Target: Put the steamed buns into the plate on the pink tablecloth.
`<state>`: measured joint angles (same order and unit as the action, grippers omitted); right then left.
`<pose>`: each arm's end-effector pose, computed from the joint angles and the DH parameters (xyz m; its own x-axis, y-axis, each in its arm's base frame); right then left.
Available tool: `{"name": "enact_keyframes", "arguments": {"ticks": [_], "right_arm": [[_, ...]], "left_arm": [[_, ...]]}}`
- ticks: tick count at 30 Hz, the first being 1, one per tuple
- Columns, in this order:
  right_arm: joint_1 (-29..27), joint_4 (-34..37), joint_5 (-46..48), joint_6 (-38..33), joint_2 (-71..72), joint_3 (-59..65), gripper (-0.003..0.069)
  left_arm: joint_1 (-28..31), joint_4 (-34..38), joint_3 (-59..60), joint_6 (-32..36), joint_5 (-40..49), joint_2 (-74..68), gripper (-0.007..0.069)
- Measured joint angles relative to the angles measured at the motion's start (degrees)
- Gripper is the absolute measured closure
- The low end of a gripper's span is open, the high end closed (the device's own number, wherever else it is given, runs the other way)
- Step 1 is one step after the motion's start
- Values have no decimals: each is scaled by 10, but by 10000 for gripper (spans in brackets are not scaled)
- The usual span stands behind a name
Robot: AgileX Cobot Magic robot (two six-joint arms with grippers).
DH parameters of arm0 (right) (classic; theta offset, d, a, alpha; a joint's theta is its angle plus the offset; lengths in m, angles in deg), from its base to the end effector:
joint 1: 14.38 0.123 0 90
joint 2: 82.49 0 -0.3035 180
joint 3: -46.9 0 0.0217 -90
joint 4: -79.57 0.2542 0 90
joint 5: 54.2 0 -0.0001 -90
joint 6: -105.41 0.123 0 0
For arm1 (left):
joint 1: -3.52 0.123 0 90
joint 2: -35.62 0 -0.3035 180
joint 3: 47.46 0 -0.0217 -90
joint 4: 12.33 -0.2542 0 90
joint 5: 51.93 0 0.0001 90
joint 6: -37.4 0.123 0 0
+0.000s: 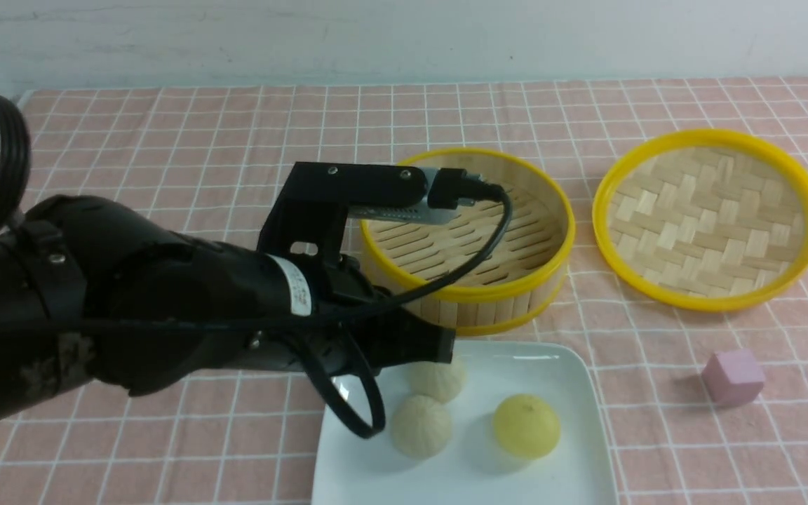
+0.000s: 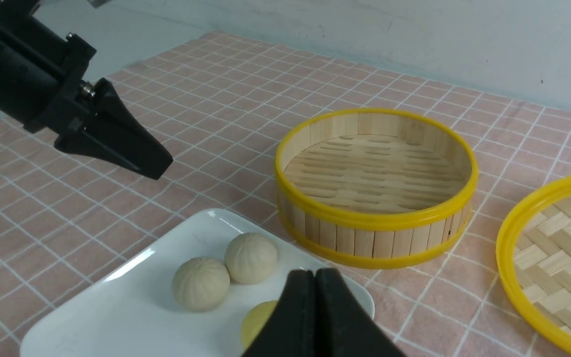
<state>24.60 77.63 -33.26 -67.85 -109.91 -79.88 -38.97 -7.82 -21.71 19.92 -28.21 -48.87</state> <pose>0.0774 0.0607 0.3008 -0.2086 -0.0583 -0.9763 -0.6041 0.7927 0.0817 0.2226 -0.2092 0.2722 -0.7302 0.1696 -0.6619 0.4550 0.8434 -0.2858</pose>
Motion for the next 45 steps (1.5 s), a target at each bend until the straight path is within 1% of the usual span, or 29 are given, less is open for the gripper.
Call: {"name": "enact_keyframes", "arguments": {"ticks": [20, 22, 26, 28, 29, 33, 34, 35, 38, 42, 45], "right_arm": [[0, 0, 0, -1, 15, 14, 658], [-12, 1, -4, -1, 29, 29, 657], [-104, 2, -4, -1, 89, 94, 654], [-158, 1, -3, -1, 128, 129, 653], [-198, 0, -1, -1, 151, 154, 651], [-281, -5, 10, -1, 196, 206, 648], [-288, -7, 12, -1, 201, 211, 647], [-316, -20, 24, -1, 206, 229, 646], [-339, -42, 31, -2, 207, 248, 645], [-341, -49, 24, -3, 207, 250, 645], [-341, -49, 21, -3, 207, 251, 644]], "left_arm": [[0, -2, 3, 0, 5, 0, 612], [0, -2, 3, 0, 4, 0, 610], [0, -2, 3, 0, 6, 0, 609], [0, -2, 3, 0, 6, 0, 609], [0, -2, 3, 0, 5, 2, 609], [0, -4, 3, 0, 10, 26, 609], [0, -6, 3, 0, 12, 33, 609], [0, -16, 3, 0, 21, 60, 609], [0, -30, 3, 0, 48, 120, 609], [0, -45, 3, 0, 90, 191, 609], [0, -61, 3, 0, 143, 268, 609]]}}
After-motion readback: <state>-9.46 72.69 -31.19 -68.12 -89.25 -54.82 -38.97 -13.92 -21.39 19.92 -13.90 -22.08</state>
